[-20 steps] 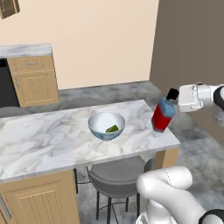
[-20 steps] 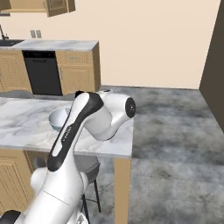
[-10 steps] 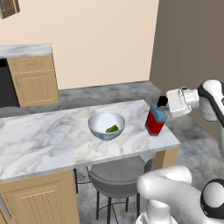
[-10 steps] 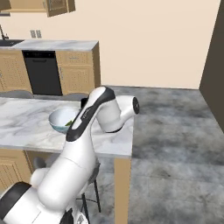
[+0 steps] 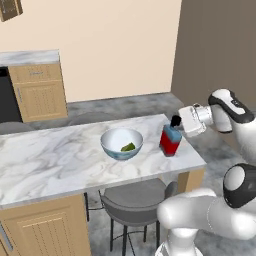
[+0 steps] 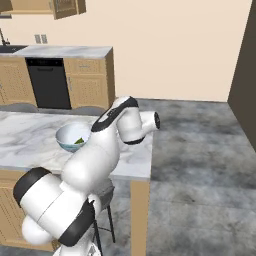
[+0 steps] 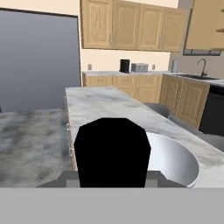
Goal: There is a bowl on the dining counter. Grab a lemon wedge from the fridge and place it in the bowl. Then get the liquor bottle and glass cup from the cabinet and place them next to the bowl.
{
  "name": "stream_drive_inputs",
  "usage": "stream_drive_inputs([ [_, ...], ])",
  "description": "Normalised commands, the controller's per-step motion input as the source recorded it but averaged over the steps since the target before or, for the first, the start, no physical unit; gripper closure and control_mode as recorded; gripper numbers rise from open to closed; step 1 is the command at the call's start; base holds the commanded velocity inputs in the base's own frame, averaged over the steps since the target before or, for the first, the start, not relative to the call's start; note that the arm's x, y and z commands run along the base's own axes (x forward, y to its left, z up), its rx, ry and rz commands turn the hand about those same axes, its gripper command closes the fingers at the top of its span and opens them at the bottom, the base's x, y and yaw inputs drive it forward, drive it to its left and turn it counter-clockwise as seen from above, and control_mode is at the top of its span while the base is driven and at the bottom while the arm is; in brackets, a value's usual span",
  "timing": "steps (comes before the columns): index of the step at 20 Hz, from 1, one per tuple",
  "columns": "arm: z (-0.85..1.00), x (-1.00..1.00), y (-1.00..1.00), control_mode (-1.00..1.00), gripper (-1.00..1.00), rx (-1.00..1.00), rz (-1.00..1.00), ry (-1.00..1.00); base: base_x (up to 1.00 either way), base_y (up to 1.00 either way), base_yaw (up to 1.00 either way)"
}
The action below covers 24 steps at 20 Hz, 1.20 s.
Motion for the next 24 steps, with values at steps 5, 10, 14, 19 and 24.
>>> stream_drive_inputs([
  [5, -0.40, 0.63, 0.00, -1.00, 1.00, 0.00, 0.06, 0.00, 0.00, 0.00, 0.00],
  [10, -0.17, 0.46, 0.00, -1.00, 1.00, -0.01, -0.01, 0.05, 0.00, 0.00, 0.00],
  [14, -0.12, 0.44, 0.00, -1.00, 1.00, -0.01, -0.05, 0.11, 0.00, 0.00, 0.00],
  [19, -0.20, 0.48, 0.00, -1.00, 1.00, -0.01, -0.03, 0.12, 0.00, 0.00, 0.00],
  [24, -0.26, 0.43, 0.00, -1.00, 1.00, -0.01, -0.01, 0.05, 0.00, 0.00, 0.00],
])
